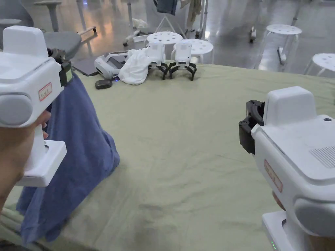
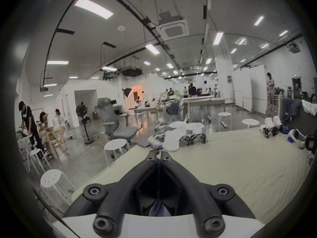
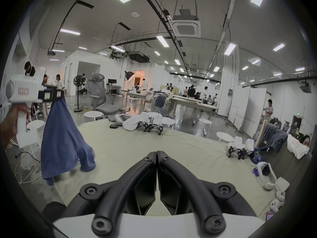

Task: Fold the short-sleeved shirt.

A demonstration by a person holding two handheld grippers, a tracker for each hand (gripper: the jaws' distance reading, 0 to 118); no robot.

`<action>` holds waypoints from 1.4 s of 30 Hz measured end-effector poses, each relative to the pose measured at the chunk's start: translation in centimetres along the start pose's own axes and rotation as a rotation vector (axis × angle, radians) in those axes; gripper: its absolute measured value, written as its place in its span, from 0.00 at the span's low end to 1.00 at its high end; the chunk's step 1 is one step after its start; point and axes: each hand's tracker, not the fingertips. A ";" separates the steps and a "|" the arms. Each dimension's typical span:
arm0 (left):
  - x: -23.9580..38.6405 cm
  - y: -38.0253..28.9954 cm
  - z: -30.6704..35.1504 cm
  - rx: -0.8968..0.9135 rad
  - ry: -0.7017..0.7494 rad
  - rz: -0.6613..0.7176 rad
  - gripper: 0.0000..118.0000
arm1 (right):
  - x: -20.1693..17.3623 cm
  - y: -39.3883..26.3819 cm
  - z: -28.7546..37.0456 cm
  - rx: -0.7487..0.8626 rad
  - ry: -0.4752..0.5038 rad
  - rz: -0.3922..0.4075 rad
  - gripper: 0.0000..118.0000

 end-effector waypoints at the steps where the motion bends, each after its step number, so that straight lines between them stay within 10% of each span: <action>1: 0.8 0.9 0.0 0.022 -0.018 0.002 0.00 | 0.6 0.2 0.4 0.005 -0.010 -0.005 0.04; 20: 20.8 8.8 -2.2 0.108 -0.436 -0.075 0.00 | 11.8 -1.9 5.2 -0.001 -0.267 -0.091 0.04; 42: 44.6 -23.1 -7.5 -0.684 -0.684 -0.299 0.00 | 17.7 -10.0 3.3 -0.197 -0.330 -0.144 0.04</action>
